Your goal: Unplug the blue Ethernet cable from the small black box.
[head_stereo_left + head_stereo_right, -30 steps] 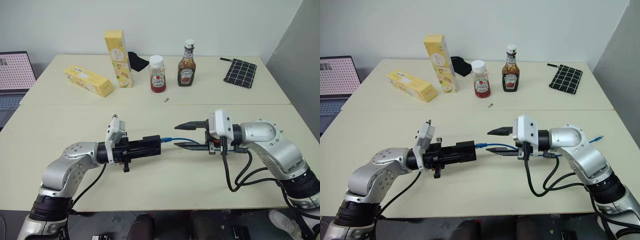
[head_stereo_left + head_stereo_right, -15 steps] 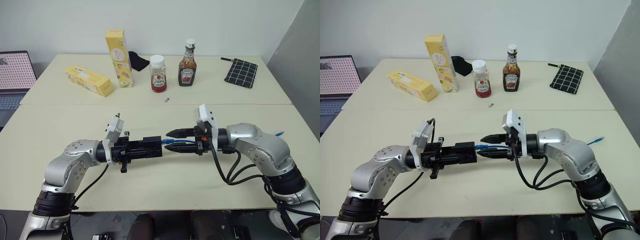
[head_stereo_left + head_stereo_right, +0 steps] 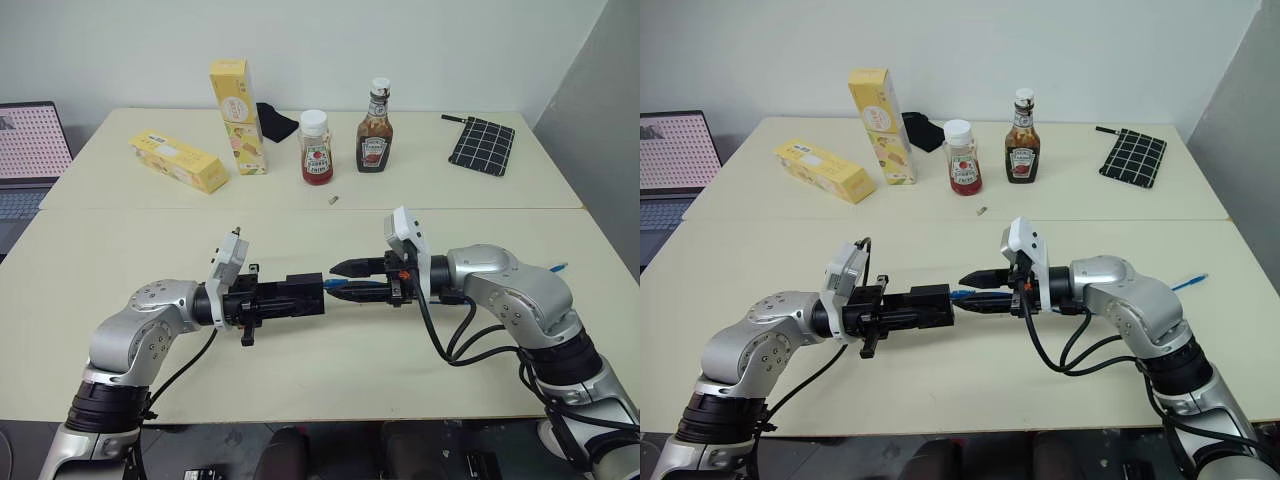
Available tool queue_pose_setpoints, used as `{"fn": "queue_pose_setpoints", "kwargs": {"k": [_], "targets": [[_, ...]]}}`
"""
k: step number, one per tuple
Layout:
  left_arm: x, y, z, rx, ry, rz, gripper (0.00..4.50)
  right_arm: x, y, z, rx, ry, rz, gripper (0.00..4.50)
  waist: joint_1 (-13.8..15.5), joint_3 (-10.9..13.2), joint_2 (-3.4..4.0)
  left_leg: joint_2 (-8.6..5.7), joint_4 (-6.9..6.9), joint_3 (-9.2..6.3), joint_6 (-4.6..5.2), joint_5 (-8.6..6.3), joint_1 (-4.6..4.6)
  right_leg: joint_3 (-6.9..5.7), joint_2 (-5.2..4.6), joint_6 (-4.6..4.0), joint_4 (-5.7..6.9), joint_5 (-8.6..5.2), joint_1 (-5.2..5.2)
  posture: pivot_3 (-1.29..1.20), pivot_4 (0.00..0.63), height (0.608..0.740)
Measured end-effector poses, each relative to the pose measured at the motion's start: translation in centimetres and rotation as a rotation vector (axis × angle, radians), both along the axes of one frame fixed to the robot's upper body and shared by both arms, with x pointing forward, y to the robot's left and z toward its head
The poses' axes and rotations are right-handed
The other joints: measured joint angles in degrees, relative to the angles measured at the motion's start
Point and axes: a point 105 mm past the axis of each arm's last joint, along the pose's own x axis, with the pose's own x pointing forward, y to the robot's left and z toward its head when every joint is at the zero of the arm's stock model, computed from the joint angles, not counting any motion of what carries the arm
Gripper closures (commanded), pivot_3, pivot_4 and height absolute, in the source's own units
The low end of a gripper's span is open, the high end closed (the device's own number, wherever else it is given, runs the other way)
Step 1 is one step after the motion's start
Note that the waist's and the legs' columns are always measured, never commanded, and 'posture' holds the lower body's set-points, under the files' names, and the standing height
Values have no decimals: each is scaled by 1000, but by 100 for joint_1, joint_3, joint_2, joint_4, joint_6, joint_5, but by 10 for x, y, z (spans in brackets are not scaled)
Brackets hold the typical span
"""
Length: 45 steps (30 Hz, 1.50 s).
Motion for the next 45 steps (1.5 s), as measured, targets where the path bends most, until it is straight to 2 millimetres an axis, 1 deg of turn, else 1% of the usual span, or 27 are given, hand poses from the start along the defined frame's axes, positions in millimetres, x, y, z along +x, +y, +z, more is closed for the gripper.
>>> {"fn": "queue_pose_setpoints", "kwargs": {"k": [2,4,14,20,22,24,25,31,33,34,35,36,38,41,43,44,45], "targets": [[0,0,0,-1,0,1,3708,-1,1,0,3,2,11,4065,-1,0,0,0,0,0,0,0,0,0,0,0,0,0,0,0,150,740],[0,1,0,0,-2,4,3708,-2,1,1,4,3,19,4413,0,0,0,0,0,0,0,0,0,0,0,0,0,0,0,0,150,740],[-2,0,0,-6,-3,-17,3708,-3,0,3,-14,3,53,4425,0,0,0,0,0,0,0,0,0,0,0,0,0,0,-1,0,150,740],[-8,0,-3,-4,-11,-41,3708,-5,-2,0,-30,54,103,4428,0,0,0,0,-1,0,0,0,-1,0,0,0,-1,0,-1,0,150,740],[-8,6,-8,20,-6,-25,3708,-2,-9,-3,-52,72,88,4451,0,0,0,-1,-1,1,0,0,0,0,0,0,-2,0,-1,0,150,740],[-10,12,-14,29,14,-12,3708,9,-24,-6,-80,85,26,4469,0,1,1,-2,-1,2,0,0,-1,1,-1,0,-2,0,-1,0,150,740],[-10,13,-16,30,21,-6,3708,11,-28,-7,-86,85,10,4469,0,1,1,-1,-1,2,1,0,-1,1,-2,0,-2,0,-1,0,150,740],[-10,18,-22,30,32,31,3708,15,-33,-10,-98,74,-21,4470,0,1,1,1,-3,1,0,0,-1,1,-1,0,-2,0,-3,0,150,740],[-10,22,-23,33,36,55,3708,27,-37,-12,-100,32,-88,4470,-3,1,1,0,-2,3,0,0,-2,2,-1,0,-2,0,-4,0,150,740],[-9,24,-24,35,38,72,3708,36,-41,-14,-104,4,-143,4470,-4,1,1,0,-2,3,0,0,-1,2,-1,0,-1,0,-3,0,150,740],[-8,27,-25,37,39,98,3708,49,-44,-17,-102,-26,-220,4470,-6,0,0,1,-2,3,0,0,-1,2,-1,0,-1,0,-3,0,150,740],[-6,30,-25,41,36,129,3708,67,-48,-21,-86,-59,-329,4470,-12,-1,-2,0,-1,8,0,0,2,5,-1,0,0,0,-2,0,150,740],[0,34,-24,41,18,195,3708,96,-59,-40,-111,-94,-530,4470,-8,0,-1,1,-4,10,-1,0,-6,8,-1,0,8,0,-18,0,150,740],[3,37,-24,42,12,239,3708,110,-66,-54,-143,-123,-634,4470,-8,0,0,0,-2,15,-1,1,-30,11,-2,0,18,0,-44,0,150,740],[5,37,-25,38,15,272,3708,118,-69,-62,-162,-150,-690,3770,-10,-1,-1,-1,4,19,-2,1,-53,14,-5,0,24,1,-66,0,150,740],[6,37,-27,39,18,292,3708,120,-69,-69,-177,-152,-709,3710,-10,-1,-1,-1,7,19,-2,2,-63,15,-5,0,29,1,-76,0,150,740],[7,38,-28,41,18,303,3708,121,-69,-71,-182,-151,-713,3403,-11,0,-1,0,8,19,-3,2,-67,14,-5,0,33,1,-81,0,150,740]]}}
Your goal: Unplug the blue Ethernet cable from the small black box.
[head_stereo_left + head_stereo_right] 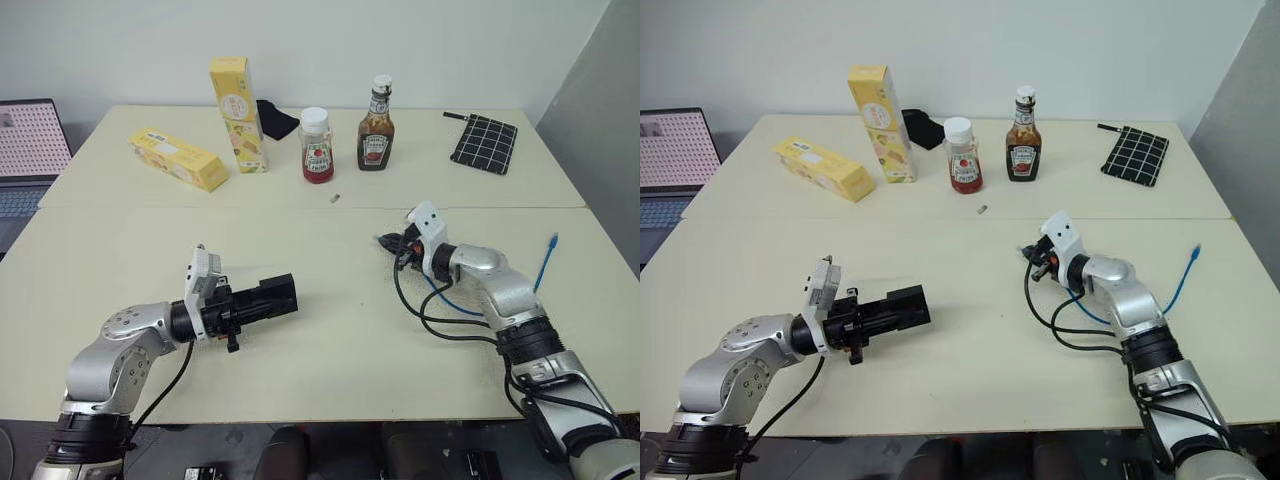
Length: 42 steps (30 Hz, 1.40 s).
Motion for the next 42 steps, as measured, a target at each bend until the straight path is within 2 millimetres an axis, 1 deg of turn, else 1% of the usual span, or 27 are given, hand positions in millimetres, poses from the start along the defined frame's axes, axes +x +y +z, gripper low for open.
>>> {"fn": "queue_pose_setpoints", "kwargs": {"k": [2,4,7,8,9,10,11,12,14,15,17,18,19,20,21,23,25,29,30,33,35,36,37,38,40,41,42], "targets": [[1,1,-1,4,-4,21,3708,0,0,-1,-9,-1,0,2858,2,0,0,1,0,-2,1,0,1,-1,0,0,3,0,0,0,150,740],[4,4,0,5,-25,60,3708,-1,-1,3,-17,-13,12,2361,5,0,1,2,1,-3,1,0,2,-1,0,0,5,0,0,0,150,740],[10,10,2,25,-62,129,3708,-6,-3,16,-22,-27,45,1640,8,1,1,1,2,-4,1,0,3,-2,1,0,8,0,1,0,150,740],[14,14,1,42,-78,165,3708,-9,-4,23,-11,-27,67,1335,9,1,1,1,3,-4,1,0,4,-3,1,0,7,0,2,0,150,740],[22,20,1,49,-108,229,3708,-20,-3,34,-9,-20,144,1161,15,4,7,-2,3,-5,2,0,2,-3,1,0,6,0,2,0,150,740],[24,21,0,46,-113,247,3708,-23,-1,37,-7,-23,168,1161,16,4,7,-2,3,-5,2,0,2,-4,1,0,7,0,2,0,150,740],[30,28,0,46,-133,306,3708,-32,7,48,4,-40,237,1161,14,2,3,1,5,-8,2,-1,2,-7,1,0,3,0,4,0,150,740],[42,36,4,29,-190,398,3708,-45,18,58,4,-51,319,1161,17,2,4,2,5,-10,2,0,2,-8,0,0,6,0,2,0,150,740],[56,49,12,20,-274,520,3708,-62,37,69,9,-71,432,1161,5,-2,-3,0,9,-10,2,-1,3,-9,-1,-1,6,0,4,0,150,740],[58,52,14,17,-293,548,3708,-66,41,70,11,-74,453,1161,5,-2,-3,1,9,-11,2,-1,3,-9,-1,-1,8,0,4,0,150,740],[70,76,18,18,-380,716,3708,-73,56,74,18,-80,502,1161,-2,-2,-2,0,9,-7,2,0,9,-5,-3,-1,14,0,2,0,150,740],[77,97,18,23,-419,849,3708,-76,71,79,15,-100,536,1161,-20,-2,-2,-2,10,-5,1,0,9,-4,-1,-1,19,1,-2,0,150,740],[79,109,16,32,-434,924,3708,-80,82,84,12,-123,567,1161,-25,-2,-3,-2,12,-9,1,0,7,-9,-1,-1,21,1,-2,0,150,740],[79,114,15,41,-445,951,3708,-81,85,86,10,-132,575,1161,-22,-2,-3,-1,12,-14,1,0,7,-11,-3,-1,22,1,-1,0,150,740],[80,124,7,61,-451,1006,3708,-80,92,93,16,-152,576,1161,-2,-2,-2,-2,11,-13,1,0,7,-12,-7,-1,23,1,-2,0,150,740],[81,130,-5,82,-432,1044,3708,-78,98,98,15,-170,570,1161,16,-4,-6,-3,14,-14,1,0,4,-14,-7,-1,20,1,-1,0,150,740],[82,133,-21,92,-393,1068,3708,-77,102,98,5,-176,562,1161,52,-5,-9,-10,39,-24,1,0,-17,-26,-8,0,19,1,-2,0,150,740],[86,132,-33,95,-367,1080,3708,-73,101,90,-20,-158,543,1161,57,-5,-8,-18,73,-26,2,-1,-29,-27,-12,11,27,7,-1,0,150,740],[86,132,-34,95,-365,1077,3358,-72,100,90,-25,-159,539,1151,46,-5,-9,-17,74,-24,3,-1,-26,-25,-11,11,31,8,-1,0,150,740],[87,129,-39,85,-347,1061,2817,-71,98,89,-38,-162,529,1147,17,-5,-8,-15,74,-25,3,-1,-21,-26,-3,11,44,7,-2,0,150,740],[86,127,-39,78,-342,1044,2297,-70,97,88,-40,-159,525,1147,11,-5,-8,-14,73,-25,3,-1,-18,-25,-2,11,48,7,-2,0,150,740],[86,127,-40,73,-340,1036,2107,-70,96,87,-40,-156,523,1147,11,-5,-8,-14,73,-25,3,-1,-17,-25,-2,11,48,7,-2,0,150,740],[85,127,-40,72,-340,1033,1851,-70,96,87,-40,-154,523,1147,10,-5,-8,-12,73,-24,3,-1,-17,-22,-3,11,48,7,-2,0,150,740],[83,127,-41,73,-340,1033,1703,-71,96,87,-40,-153,523,1147,9,-6,-8,-10,74,-23,3,-1,-17,-21,-3,11,48,7,-2,0,150,740],[76,129,-42,87,-339,1038,1164,-72,96,86,-39,-147,522,1147,1,-6,-8,-9,73,-19,3,-2,-15,-14,-6,11,47,7,-2,0,150,740],[73,130,-43,93,-341,1041,1020,-73,96,85,-39,-143,521,1147,-11,-6,-7,-8,72,-17,3,-2,-13,-10,-8,11,47,7,-2,0,150,740],[71,131,-44,99,-340,1046,1020,-74,96,84,-38,-140,520,1147,-21,-6,-7,-7,72,-17,3,-2,-12,-10,-9,11,47,7,-2,0,150,740]]}}
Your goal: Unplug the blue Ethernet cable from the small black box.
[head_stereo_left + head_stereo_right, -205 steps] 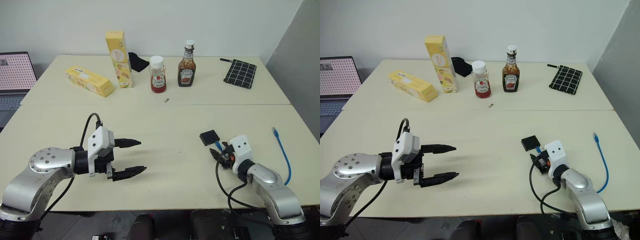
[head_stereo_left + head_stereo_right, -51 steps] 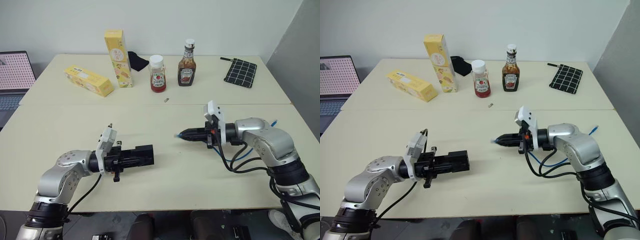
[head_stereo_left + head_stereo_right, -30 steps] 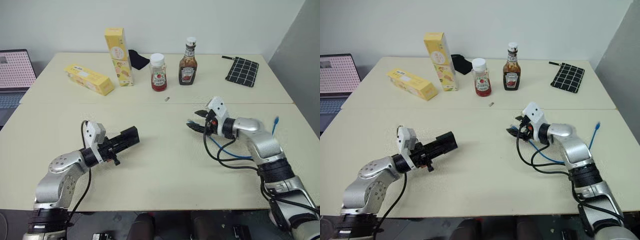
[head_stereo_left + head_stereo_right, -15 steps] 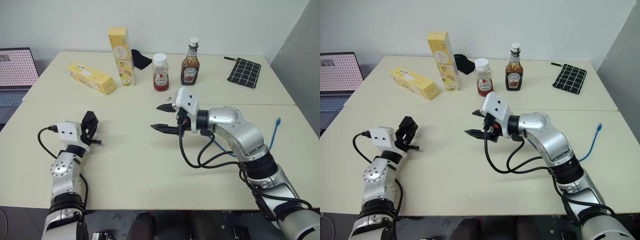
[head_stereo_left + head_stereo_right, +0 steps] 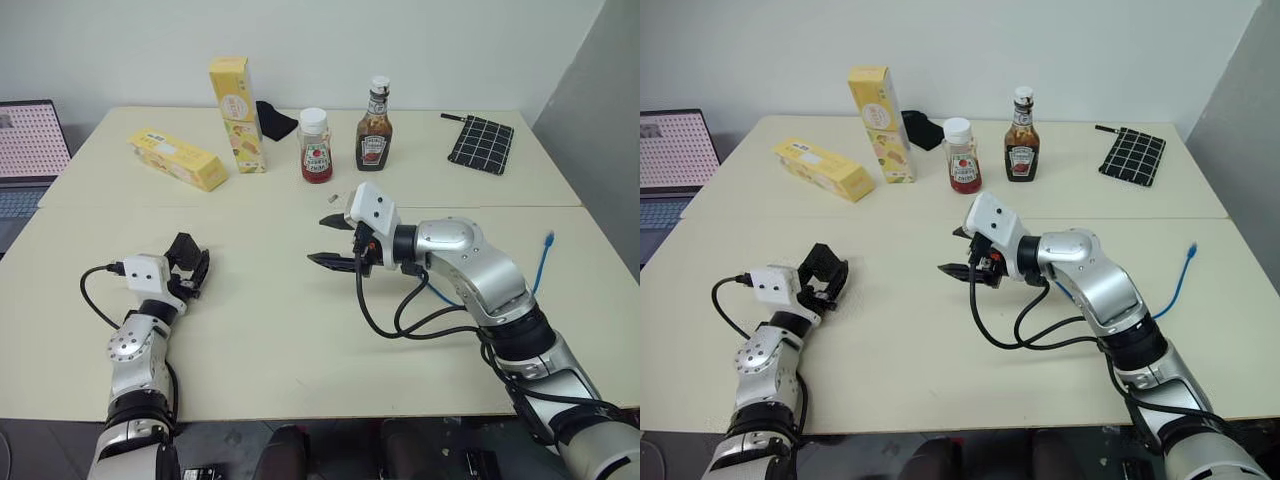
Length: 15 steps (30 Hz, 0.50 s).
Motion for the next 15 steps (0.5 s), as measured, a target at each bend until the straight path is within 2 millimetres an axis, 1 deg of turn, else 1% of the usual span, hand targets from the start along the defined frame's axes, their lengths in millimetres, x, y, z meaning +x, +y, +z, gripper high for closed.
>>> {"fn": "queue_pose_setpoints", "kwargs": {"k": [1,3,6,9,11,13,15], "targets": [[-4,0,-1,4,6,1,1020,0,0,-1,-1,4,-3,1147,-9,0,0,3,-1,-1,0,0,0,0,0,0,0,0,0,0,150,740],[-19,1,-6,12,36,1,1020,-4,-2,-4,2,15,-12,1147,-45,0,0,8,-3,-2,0,0,0,4,-7,0,-2,0,0,0,150,740],[-44,-1,-7,54,85,1,1020,-6,-10,-16,-4,59,-51,1147,-73,0,1,10,-5,-5,1,-1,-1,6,-9,-1,-4,-1,0,0,150,740],[-65,-3,-11,129,204,-31,1020,-4,-28,-25,1,99,-121,1147,-67,1,2,9,-5,-8,1,-1,-1,5,-7,-2,0,-1,2,0,150,740],[-74,-2,-8,197,259,-52,1020,-2,-43,-26,4,114,-162,1147,-38,3,4,6,-4,-12,1,-1,1,1,-2,-2,2,-2,7,0,150,740],[-83,-2,1,254,305,-93,1020,1,-64,-26,-4,115,-214,1147,5,3,4,3,-2,-12,1,-1,1,-2,7,-2,0,-2,10,0,150,740],[-86,-1,14,276,325,-128,1020,5,-84,-22,-16,112,-269,1147,35,5,6,0,-3,-6,1,-1,2,-4,8,-2,0,-2,9,0,150,740]]}}
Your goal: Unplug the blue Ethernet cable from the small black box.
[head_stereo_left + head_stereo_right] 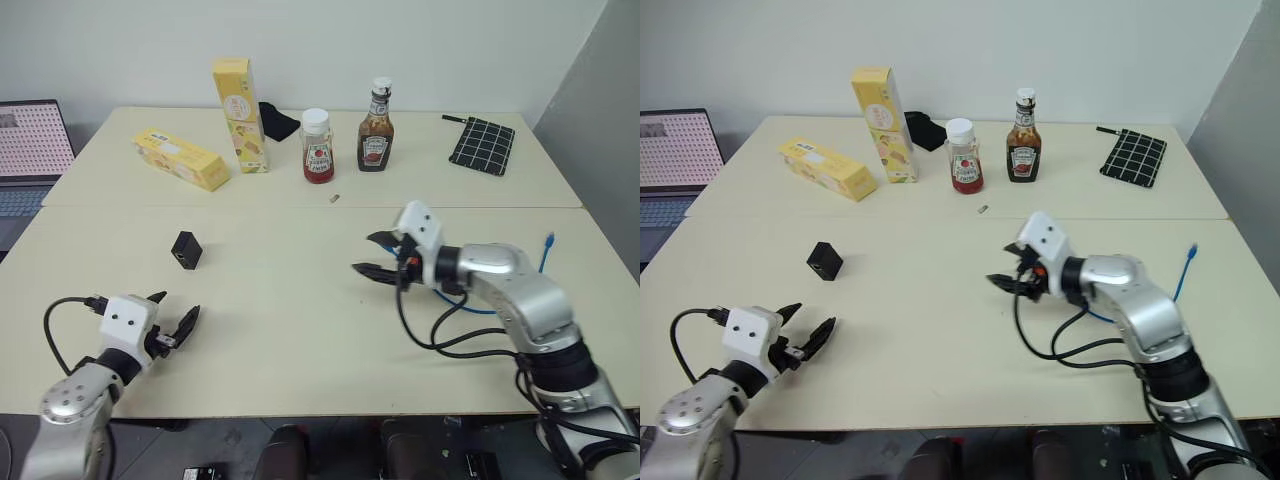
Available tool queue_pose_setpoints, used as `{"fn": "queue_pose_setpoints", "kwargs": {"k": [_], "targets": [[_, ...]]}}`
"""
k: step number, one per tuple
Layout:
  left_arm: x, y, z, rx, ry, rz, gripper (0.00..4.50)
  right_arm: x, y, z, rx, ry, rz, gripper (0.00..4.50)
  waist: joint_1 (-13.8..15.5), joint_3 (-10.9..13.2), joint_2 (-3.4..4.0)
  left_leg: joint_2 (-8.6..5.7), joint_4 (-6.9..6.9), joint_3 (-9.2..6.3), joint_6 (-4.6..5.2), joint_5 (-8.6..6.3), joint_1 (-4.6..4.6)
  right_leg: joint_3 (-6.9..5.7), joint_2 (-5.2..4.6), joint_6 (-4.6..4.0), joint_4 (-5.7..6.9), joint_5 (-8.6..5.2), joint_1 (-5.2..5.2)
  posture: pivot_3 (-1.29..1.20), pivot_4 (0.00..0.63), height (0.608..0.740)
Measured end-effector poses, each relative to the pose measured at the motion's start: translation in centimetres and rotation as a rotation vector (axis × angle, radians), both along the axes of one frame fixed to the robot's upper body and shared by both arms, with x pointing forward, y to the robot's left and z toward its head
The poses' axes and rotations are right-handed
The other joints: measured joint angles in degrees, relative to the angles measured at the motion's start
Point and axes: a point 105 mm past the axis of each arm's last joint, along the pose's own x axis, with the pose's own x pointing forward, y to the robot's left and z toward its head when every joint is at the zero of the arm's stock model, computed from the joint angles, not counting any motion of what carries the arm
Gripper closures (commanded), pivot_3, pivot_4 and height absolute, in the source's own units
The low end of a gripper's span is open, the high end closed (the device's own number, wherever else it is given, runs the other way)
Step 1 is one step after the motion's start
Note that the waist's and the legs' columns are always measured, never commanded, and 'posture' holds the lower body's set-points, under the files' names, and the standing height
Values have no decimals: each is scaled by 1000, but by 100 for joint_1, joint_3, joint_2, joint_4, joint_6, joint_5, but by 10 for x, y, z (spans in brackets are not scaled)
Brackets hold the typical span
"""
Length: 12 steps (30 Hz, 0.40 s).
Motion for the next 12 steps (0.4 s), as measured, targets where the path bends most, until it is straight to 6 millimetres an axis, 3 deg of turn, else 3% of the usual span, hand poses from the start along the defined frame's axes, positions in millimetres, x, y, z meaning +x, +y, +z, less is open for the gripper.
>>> {"fn": "queue_pose_setpoints", "kwargs": {"k": [6,12], "targets": [[-5,10,45,12,36,-120,1020,-3,-40,9,-34,24,-31,1147,-12,7,10,5,-5,10,1,-1,2,3,3,-3,-4,-2,-1,0,150,740],[-9,6,60,-16,93,-218,1020,-3,-59,8,-103,45,-29,1147,-23,11,13,8,-5,19,2,-1,2,5,3,-3,-6,-3,-3,0,150,740]]}}
